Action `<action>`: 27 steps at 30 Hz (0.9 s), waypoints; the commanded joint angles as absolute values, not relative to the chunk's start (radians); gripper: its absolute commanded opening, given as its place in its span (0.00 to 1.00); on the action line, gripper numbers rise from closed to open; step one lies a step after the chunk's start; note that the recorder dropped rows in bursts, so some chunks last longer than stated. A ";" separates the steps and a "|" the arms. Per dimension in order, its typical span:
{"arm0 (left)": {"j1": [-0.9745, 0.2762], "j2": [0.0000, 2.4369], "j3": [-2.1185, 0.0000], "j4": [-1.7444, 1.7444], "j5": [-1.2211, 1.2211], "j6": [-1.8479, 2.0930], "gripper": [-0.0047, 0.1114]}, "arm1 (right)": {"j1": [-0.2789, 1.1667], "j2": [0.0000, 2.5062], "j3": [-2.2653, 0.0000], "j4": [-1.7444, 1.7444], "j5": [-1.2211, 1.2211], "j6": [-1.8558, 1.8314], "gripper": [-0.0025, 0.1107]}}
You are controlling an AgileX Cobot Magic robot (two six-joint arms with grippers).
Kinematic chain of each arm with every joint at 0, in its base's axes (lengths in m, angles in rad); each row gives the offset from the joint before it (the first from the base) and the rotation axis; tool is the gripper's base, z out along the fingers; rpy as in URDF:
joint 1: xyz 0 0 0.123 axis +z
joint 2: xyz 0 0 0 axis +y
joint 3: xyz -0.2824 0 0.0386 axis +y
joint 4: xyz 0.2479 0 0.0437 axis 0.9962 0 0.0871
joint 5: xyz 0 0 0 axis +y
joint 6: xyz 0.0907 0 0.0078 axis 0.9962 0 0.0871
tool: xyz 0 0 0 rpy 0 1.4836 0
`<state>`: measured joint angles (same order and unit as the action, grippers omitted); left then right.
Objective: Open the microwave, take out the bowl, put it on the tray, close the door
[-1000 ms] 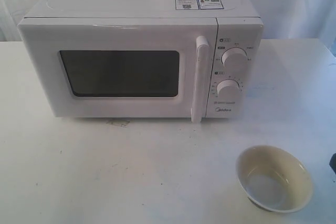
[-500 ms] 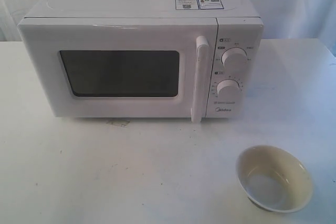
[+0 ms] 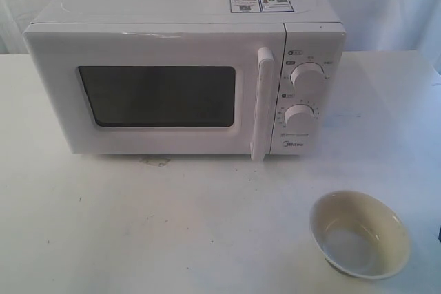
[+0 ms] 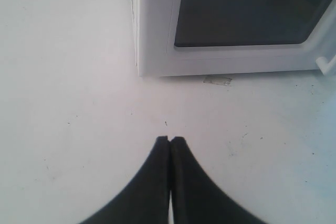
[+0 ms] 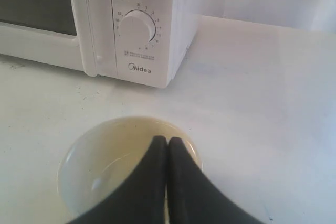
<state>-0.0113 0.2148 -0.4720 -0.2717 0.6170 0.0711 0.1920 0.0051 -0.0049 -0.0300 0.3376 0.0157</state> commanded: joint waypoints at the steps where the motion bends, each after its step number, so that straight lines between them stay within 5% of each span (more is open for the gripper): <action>1: -0.012 0.210 -0.467 -0.283 0.622 0.067 0.04 | 0.191 0.000 0.000 -0.035 0.337 0.006 0.02; 27: -0.012 0.210 -0.467 -0.283 0.622 0.067 0.04 | 0.024 0.000 0.000 -0.035 0.335 0.000 0.02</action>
